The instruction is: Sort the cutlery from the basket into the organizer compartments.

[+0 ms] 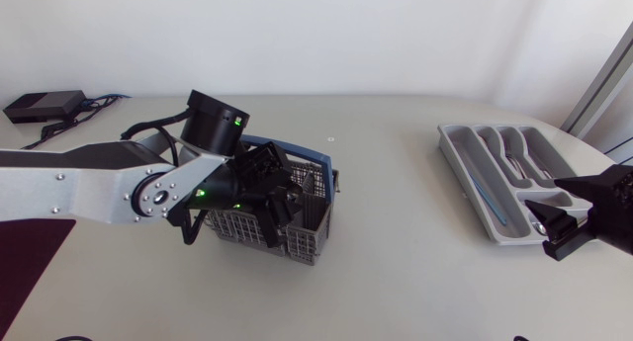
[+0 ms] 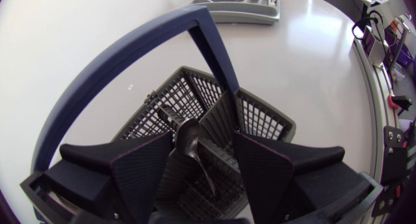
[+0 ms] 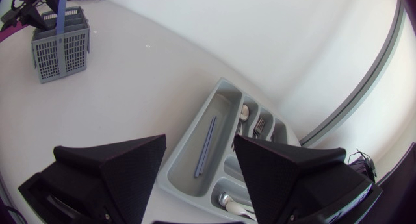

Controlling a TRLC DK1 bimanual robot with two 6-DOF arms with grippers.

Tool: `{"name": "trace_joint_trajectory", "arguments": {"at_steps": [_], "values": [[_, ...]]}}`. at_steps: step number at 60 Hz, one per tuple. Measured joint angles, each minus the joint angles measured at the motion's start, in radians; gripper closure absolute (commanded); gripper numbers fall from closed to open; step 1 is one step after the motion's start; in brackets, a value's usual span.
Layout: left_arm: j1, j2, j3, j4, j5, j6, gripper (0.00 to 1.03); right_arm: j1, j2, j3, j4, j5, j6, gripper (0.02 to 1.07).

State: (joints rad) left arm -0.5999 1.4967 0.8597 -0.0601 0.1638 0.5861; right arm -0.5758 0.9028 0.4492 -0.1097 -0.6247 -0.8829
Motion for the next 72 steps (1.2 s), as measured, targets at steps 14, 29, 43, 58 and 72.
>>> {"name": "trace_joint_trajectory", "arguments": {"at_steps": [14,29,43,58,72], "values": [[-0.018,0.004,0.002,0.010,0.019,-0.014,0.82,0.025,-0.045,-0.014,-0.023,0.004,0.017,0.31],[-0.030,-0.002,0.002,0.027,0.018,-0.014,0.96,0.041,-0.088,-0.023,-0.049,0.018,0.023,0.31],[-0.048,-0.018,0.002,0.024,0.017,-0.024,0.92,0.051,-0.146,-0.042,-0.074,0.020,0.023,0.31],[-0.109,-0.032,0.002,-0.027,-0.108,-0.043,0.82,0.058,-0.156,-0.046,-0.078,0.023,0.023,0.31],[-0.204,-0.032,-0.036,0.054,-0.279,-0.044,0.86,0.071,-0.182,-0.059,-0.083,0.023,0.023,0.31]]}}
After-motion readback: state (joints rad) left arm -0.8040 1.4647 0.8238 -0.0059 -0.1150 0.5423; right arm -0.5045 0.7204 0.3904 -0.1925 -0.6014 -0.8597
